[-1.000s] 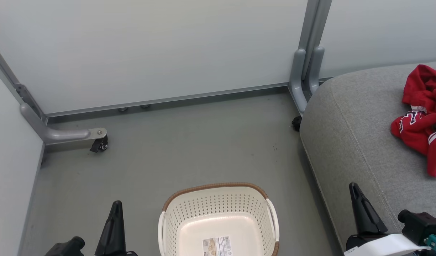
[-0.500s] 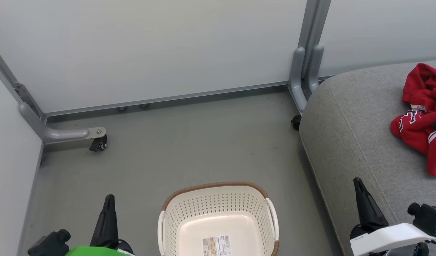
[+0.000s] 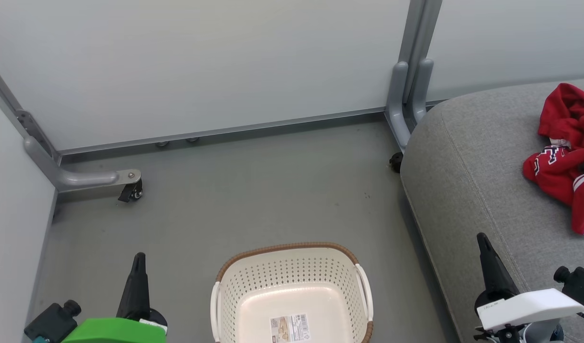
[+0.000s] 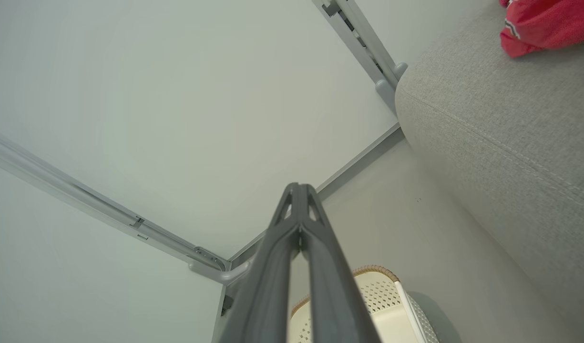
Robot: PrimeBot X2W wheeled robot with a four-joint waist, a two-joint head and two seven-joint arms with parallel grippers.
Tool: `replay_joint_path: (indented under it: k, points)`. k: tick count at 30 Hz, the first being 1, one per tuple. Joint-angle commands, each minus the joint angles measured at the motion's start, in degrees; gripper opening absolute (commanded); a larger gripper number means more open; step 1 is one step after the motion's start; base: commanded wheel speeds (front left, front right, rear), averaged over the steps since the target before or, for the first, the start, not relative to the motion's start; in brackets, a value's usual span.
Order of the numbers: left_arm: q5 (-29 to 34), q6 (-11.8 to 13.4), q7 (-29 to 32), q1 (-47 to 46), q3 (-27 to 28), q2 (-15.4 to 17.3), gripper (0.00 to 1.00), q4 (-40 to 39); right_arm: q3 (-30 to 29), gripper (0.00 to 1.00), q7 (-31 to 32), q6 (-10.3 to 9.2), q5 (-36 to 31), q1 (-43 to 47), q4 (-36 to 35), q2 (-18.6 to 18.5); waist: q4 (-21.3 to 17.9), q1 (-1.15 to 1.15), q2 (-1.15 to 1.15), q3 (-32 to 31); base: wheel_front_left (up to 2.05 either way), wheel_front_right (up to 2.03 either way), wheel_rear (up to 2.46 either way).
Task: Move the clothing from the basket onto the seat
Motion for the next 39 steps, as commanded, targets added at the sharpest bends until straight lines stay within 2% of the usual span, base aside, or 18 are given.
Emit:
replay_joint_path:
  k: [1, 15, 39]
  points:
    - [-2.0, -0.4, 0.3, -1.8, 0.5, 0.6, 0.00, -0.3, -0.3, 0.00, 0.4, -0.01, 2.0, -1.4, -0.2, -0.6, 0.0, 0.00, 0.16, 0.0, 0.00, 0.00, 0.00]
    - [-11.9, -0.8, 2.6, -4.1, 1.7, 0.9, 0.00, 1.4, -0.9, 0.00, 2.7, -0.02, 12.5, -3.3, 2.0, -0.8, -0.1, 0.00, 0.22, 0.3, 0.00, 0.00, 0.00]
    - [-24.7, -1.4, 5.8, -7.0, 3.7, 1.2, 0.00, 3.7, -2.0, 0.00, 6.0, -0.03, 26.2, -6.0, 4.8, -1.0, -0.3, 0.00, 0.30, 0.7, 0.00, 0.00, 0.00]
